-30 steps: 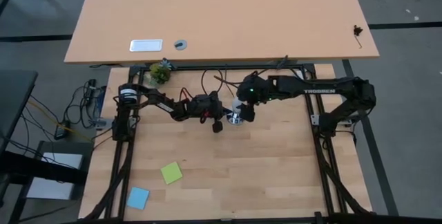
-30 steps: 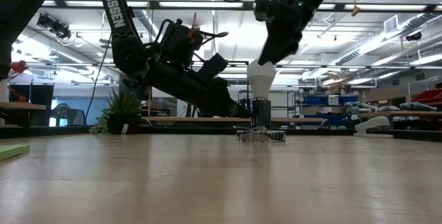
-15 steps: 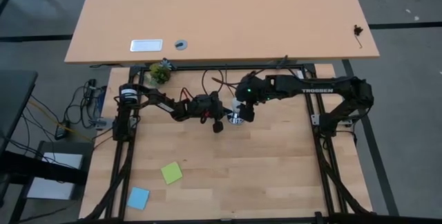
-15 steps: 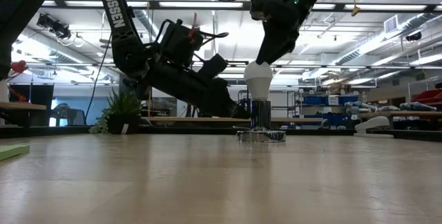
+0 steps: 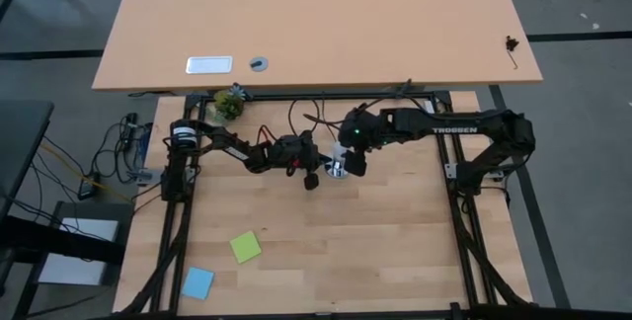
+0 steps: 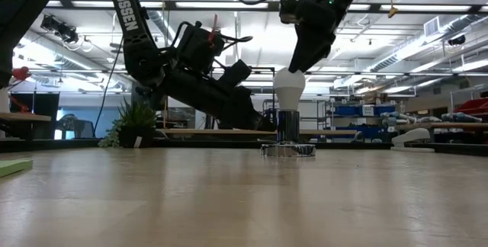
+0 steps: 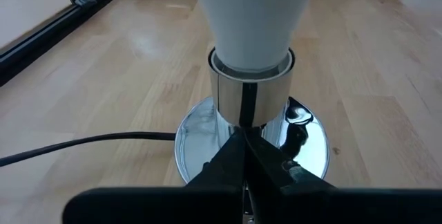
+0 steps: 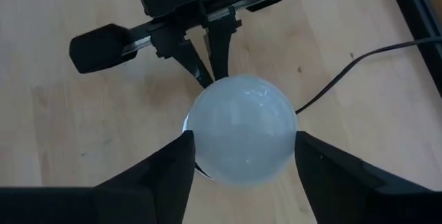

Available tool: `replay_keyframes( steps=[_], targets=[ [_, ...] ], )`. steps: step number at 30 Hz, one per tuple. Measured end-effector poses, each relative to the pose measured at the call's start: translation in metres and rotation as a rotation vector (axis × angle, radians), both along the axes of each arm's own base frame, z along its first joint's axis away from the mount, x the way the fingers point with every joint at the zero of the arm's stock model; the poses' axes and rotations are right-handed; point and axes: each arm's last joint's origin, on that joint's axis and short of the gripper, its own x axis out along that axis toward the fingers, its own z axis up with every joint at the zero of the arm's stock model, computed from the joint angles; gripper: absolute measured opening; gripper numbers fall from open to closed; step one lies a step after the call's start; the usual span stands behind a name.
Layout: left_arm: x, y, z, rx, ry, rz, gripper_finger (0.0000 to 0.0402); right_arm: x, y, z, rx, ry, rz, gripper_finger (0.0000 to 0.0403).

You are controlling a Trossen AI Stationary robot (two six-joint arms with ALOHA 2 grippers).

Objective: Screw lightbulb
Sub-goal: Insert the lightbulb into the lamp

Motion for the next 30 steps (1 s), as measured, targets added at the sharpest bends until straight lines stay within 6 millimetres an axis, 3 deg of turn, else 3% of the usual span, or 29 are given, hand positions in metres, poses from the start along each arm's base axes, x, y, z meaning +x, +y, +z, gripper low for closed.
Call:
replay_keyframes(
  steps=[8, 15, 30],
  targets=[
    [0.000, 0.000, 0.000, 0.000, -0.001, 0.000, 0.0014, -0.010, 0.001, 0.021, -0.051, -0.088, -0.012, 0.0284],
    [0.000, 0.000, 0.000, 0.000, -0.001, 0.000, 0.0014, -0.005, 0.000, 0.017, -0.060, -0.089, -0.003, 0.0306],
    [0.000, 0.000, 0.001, 0.003, -0.012, 0.000, 0.0014, 0.005, -0.003, 0.001, -0.024, -0.044, 0.028, 0.0280]
  ],
)
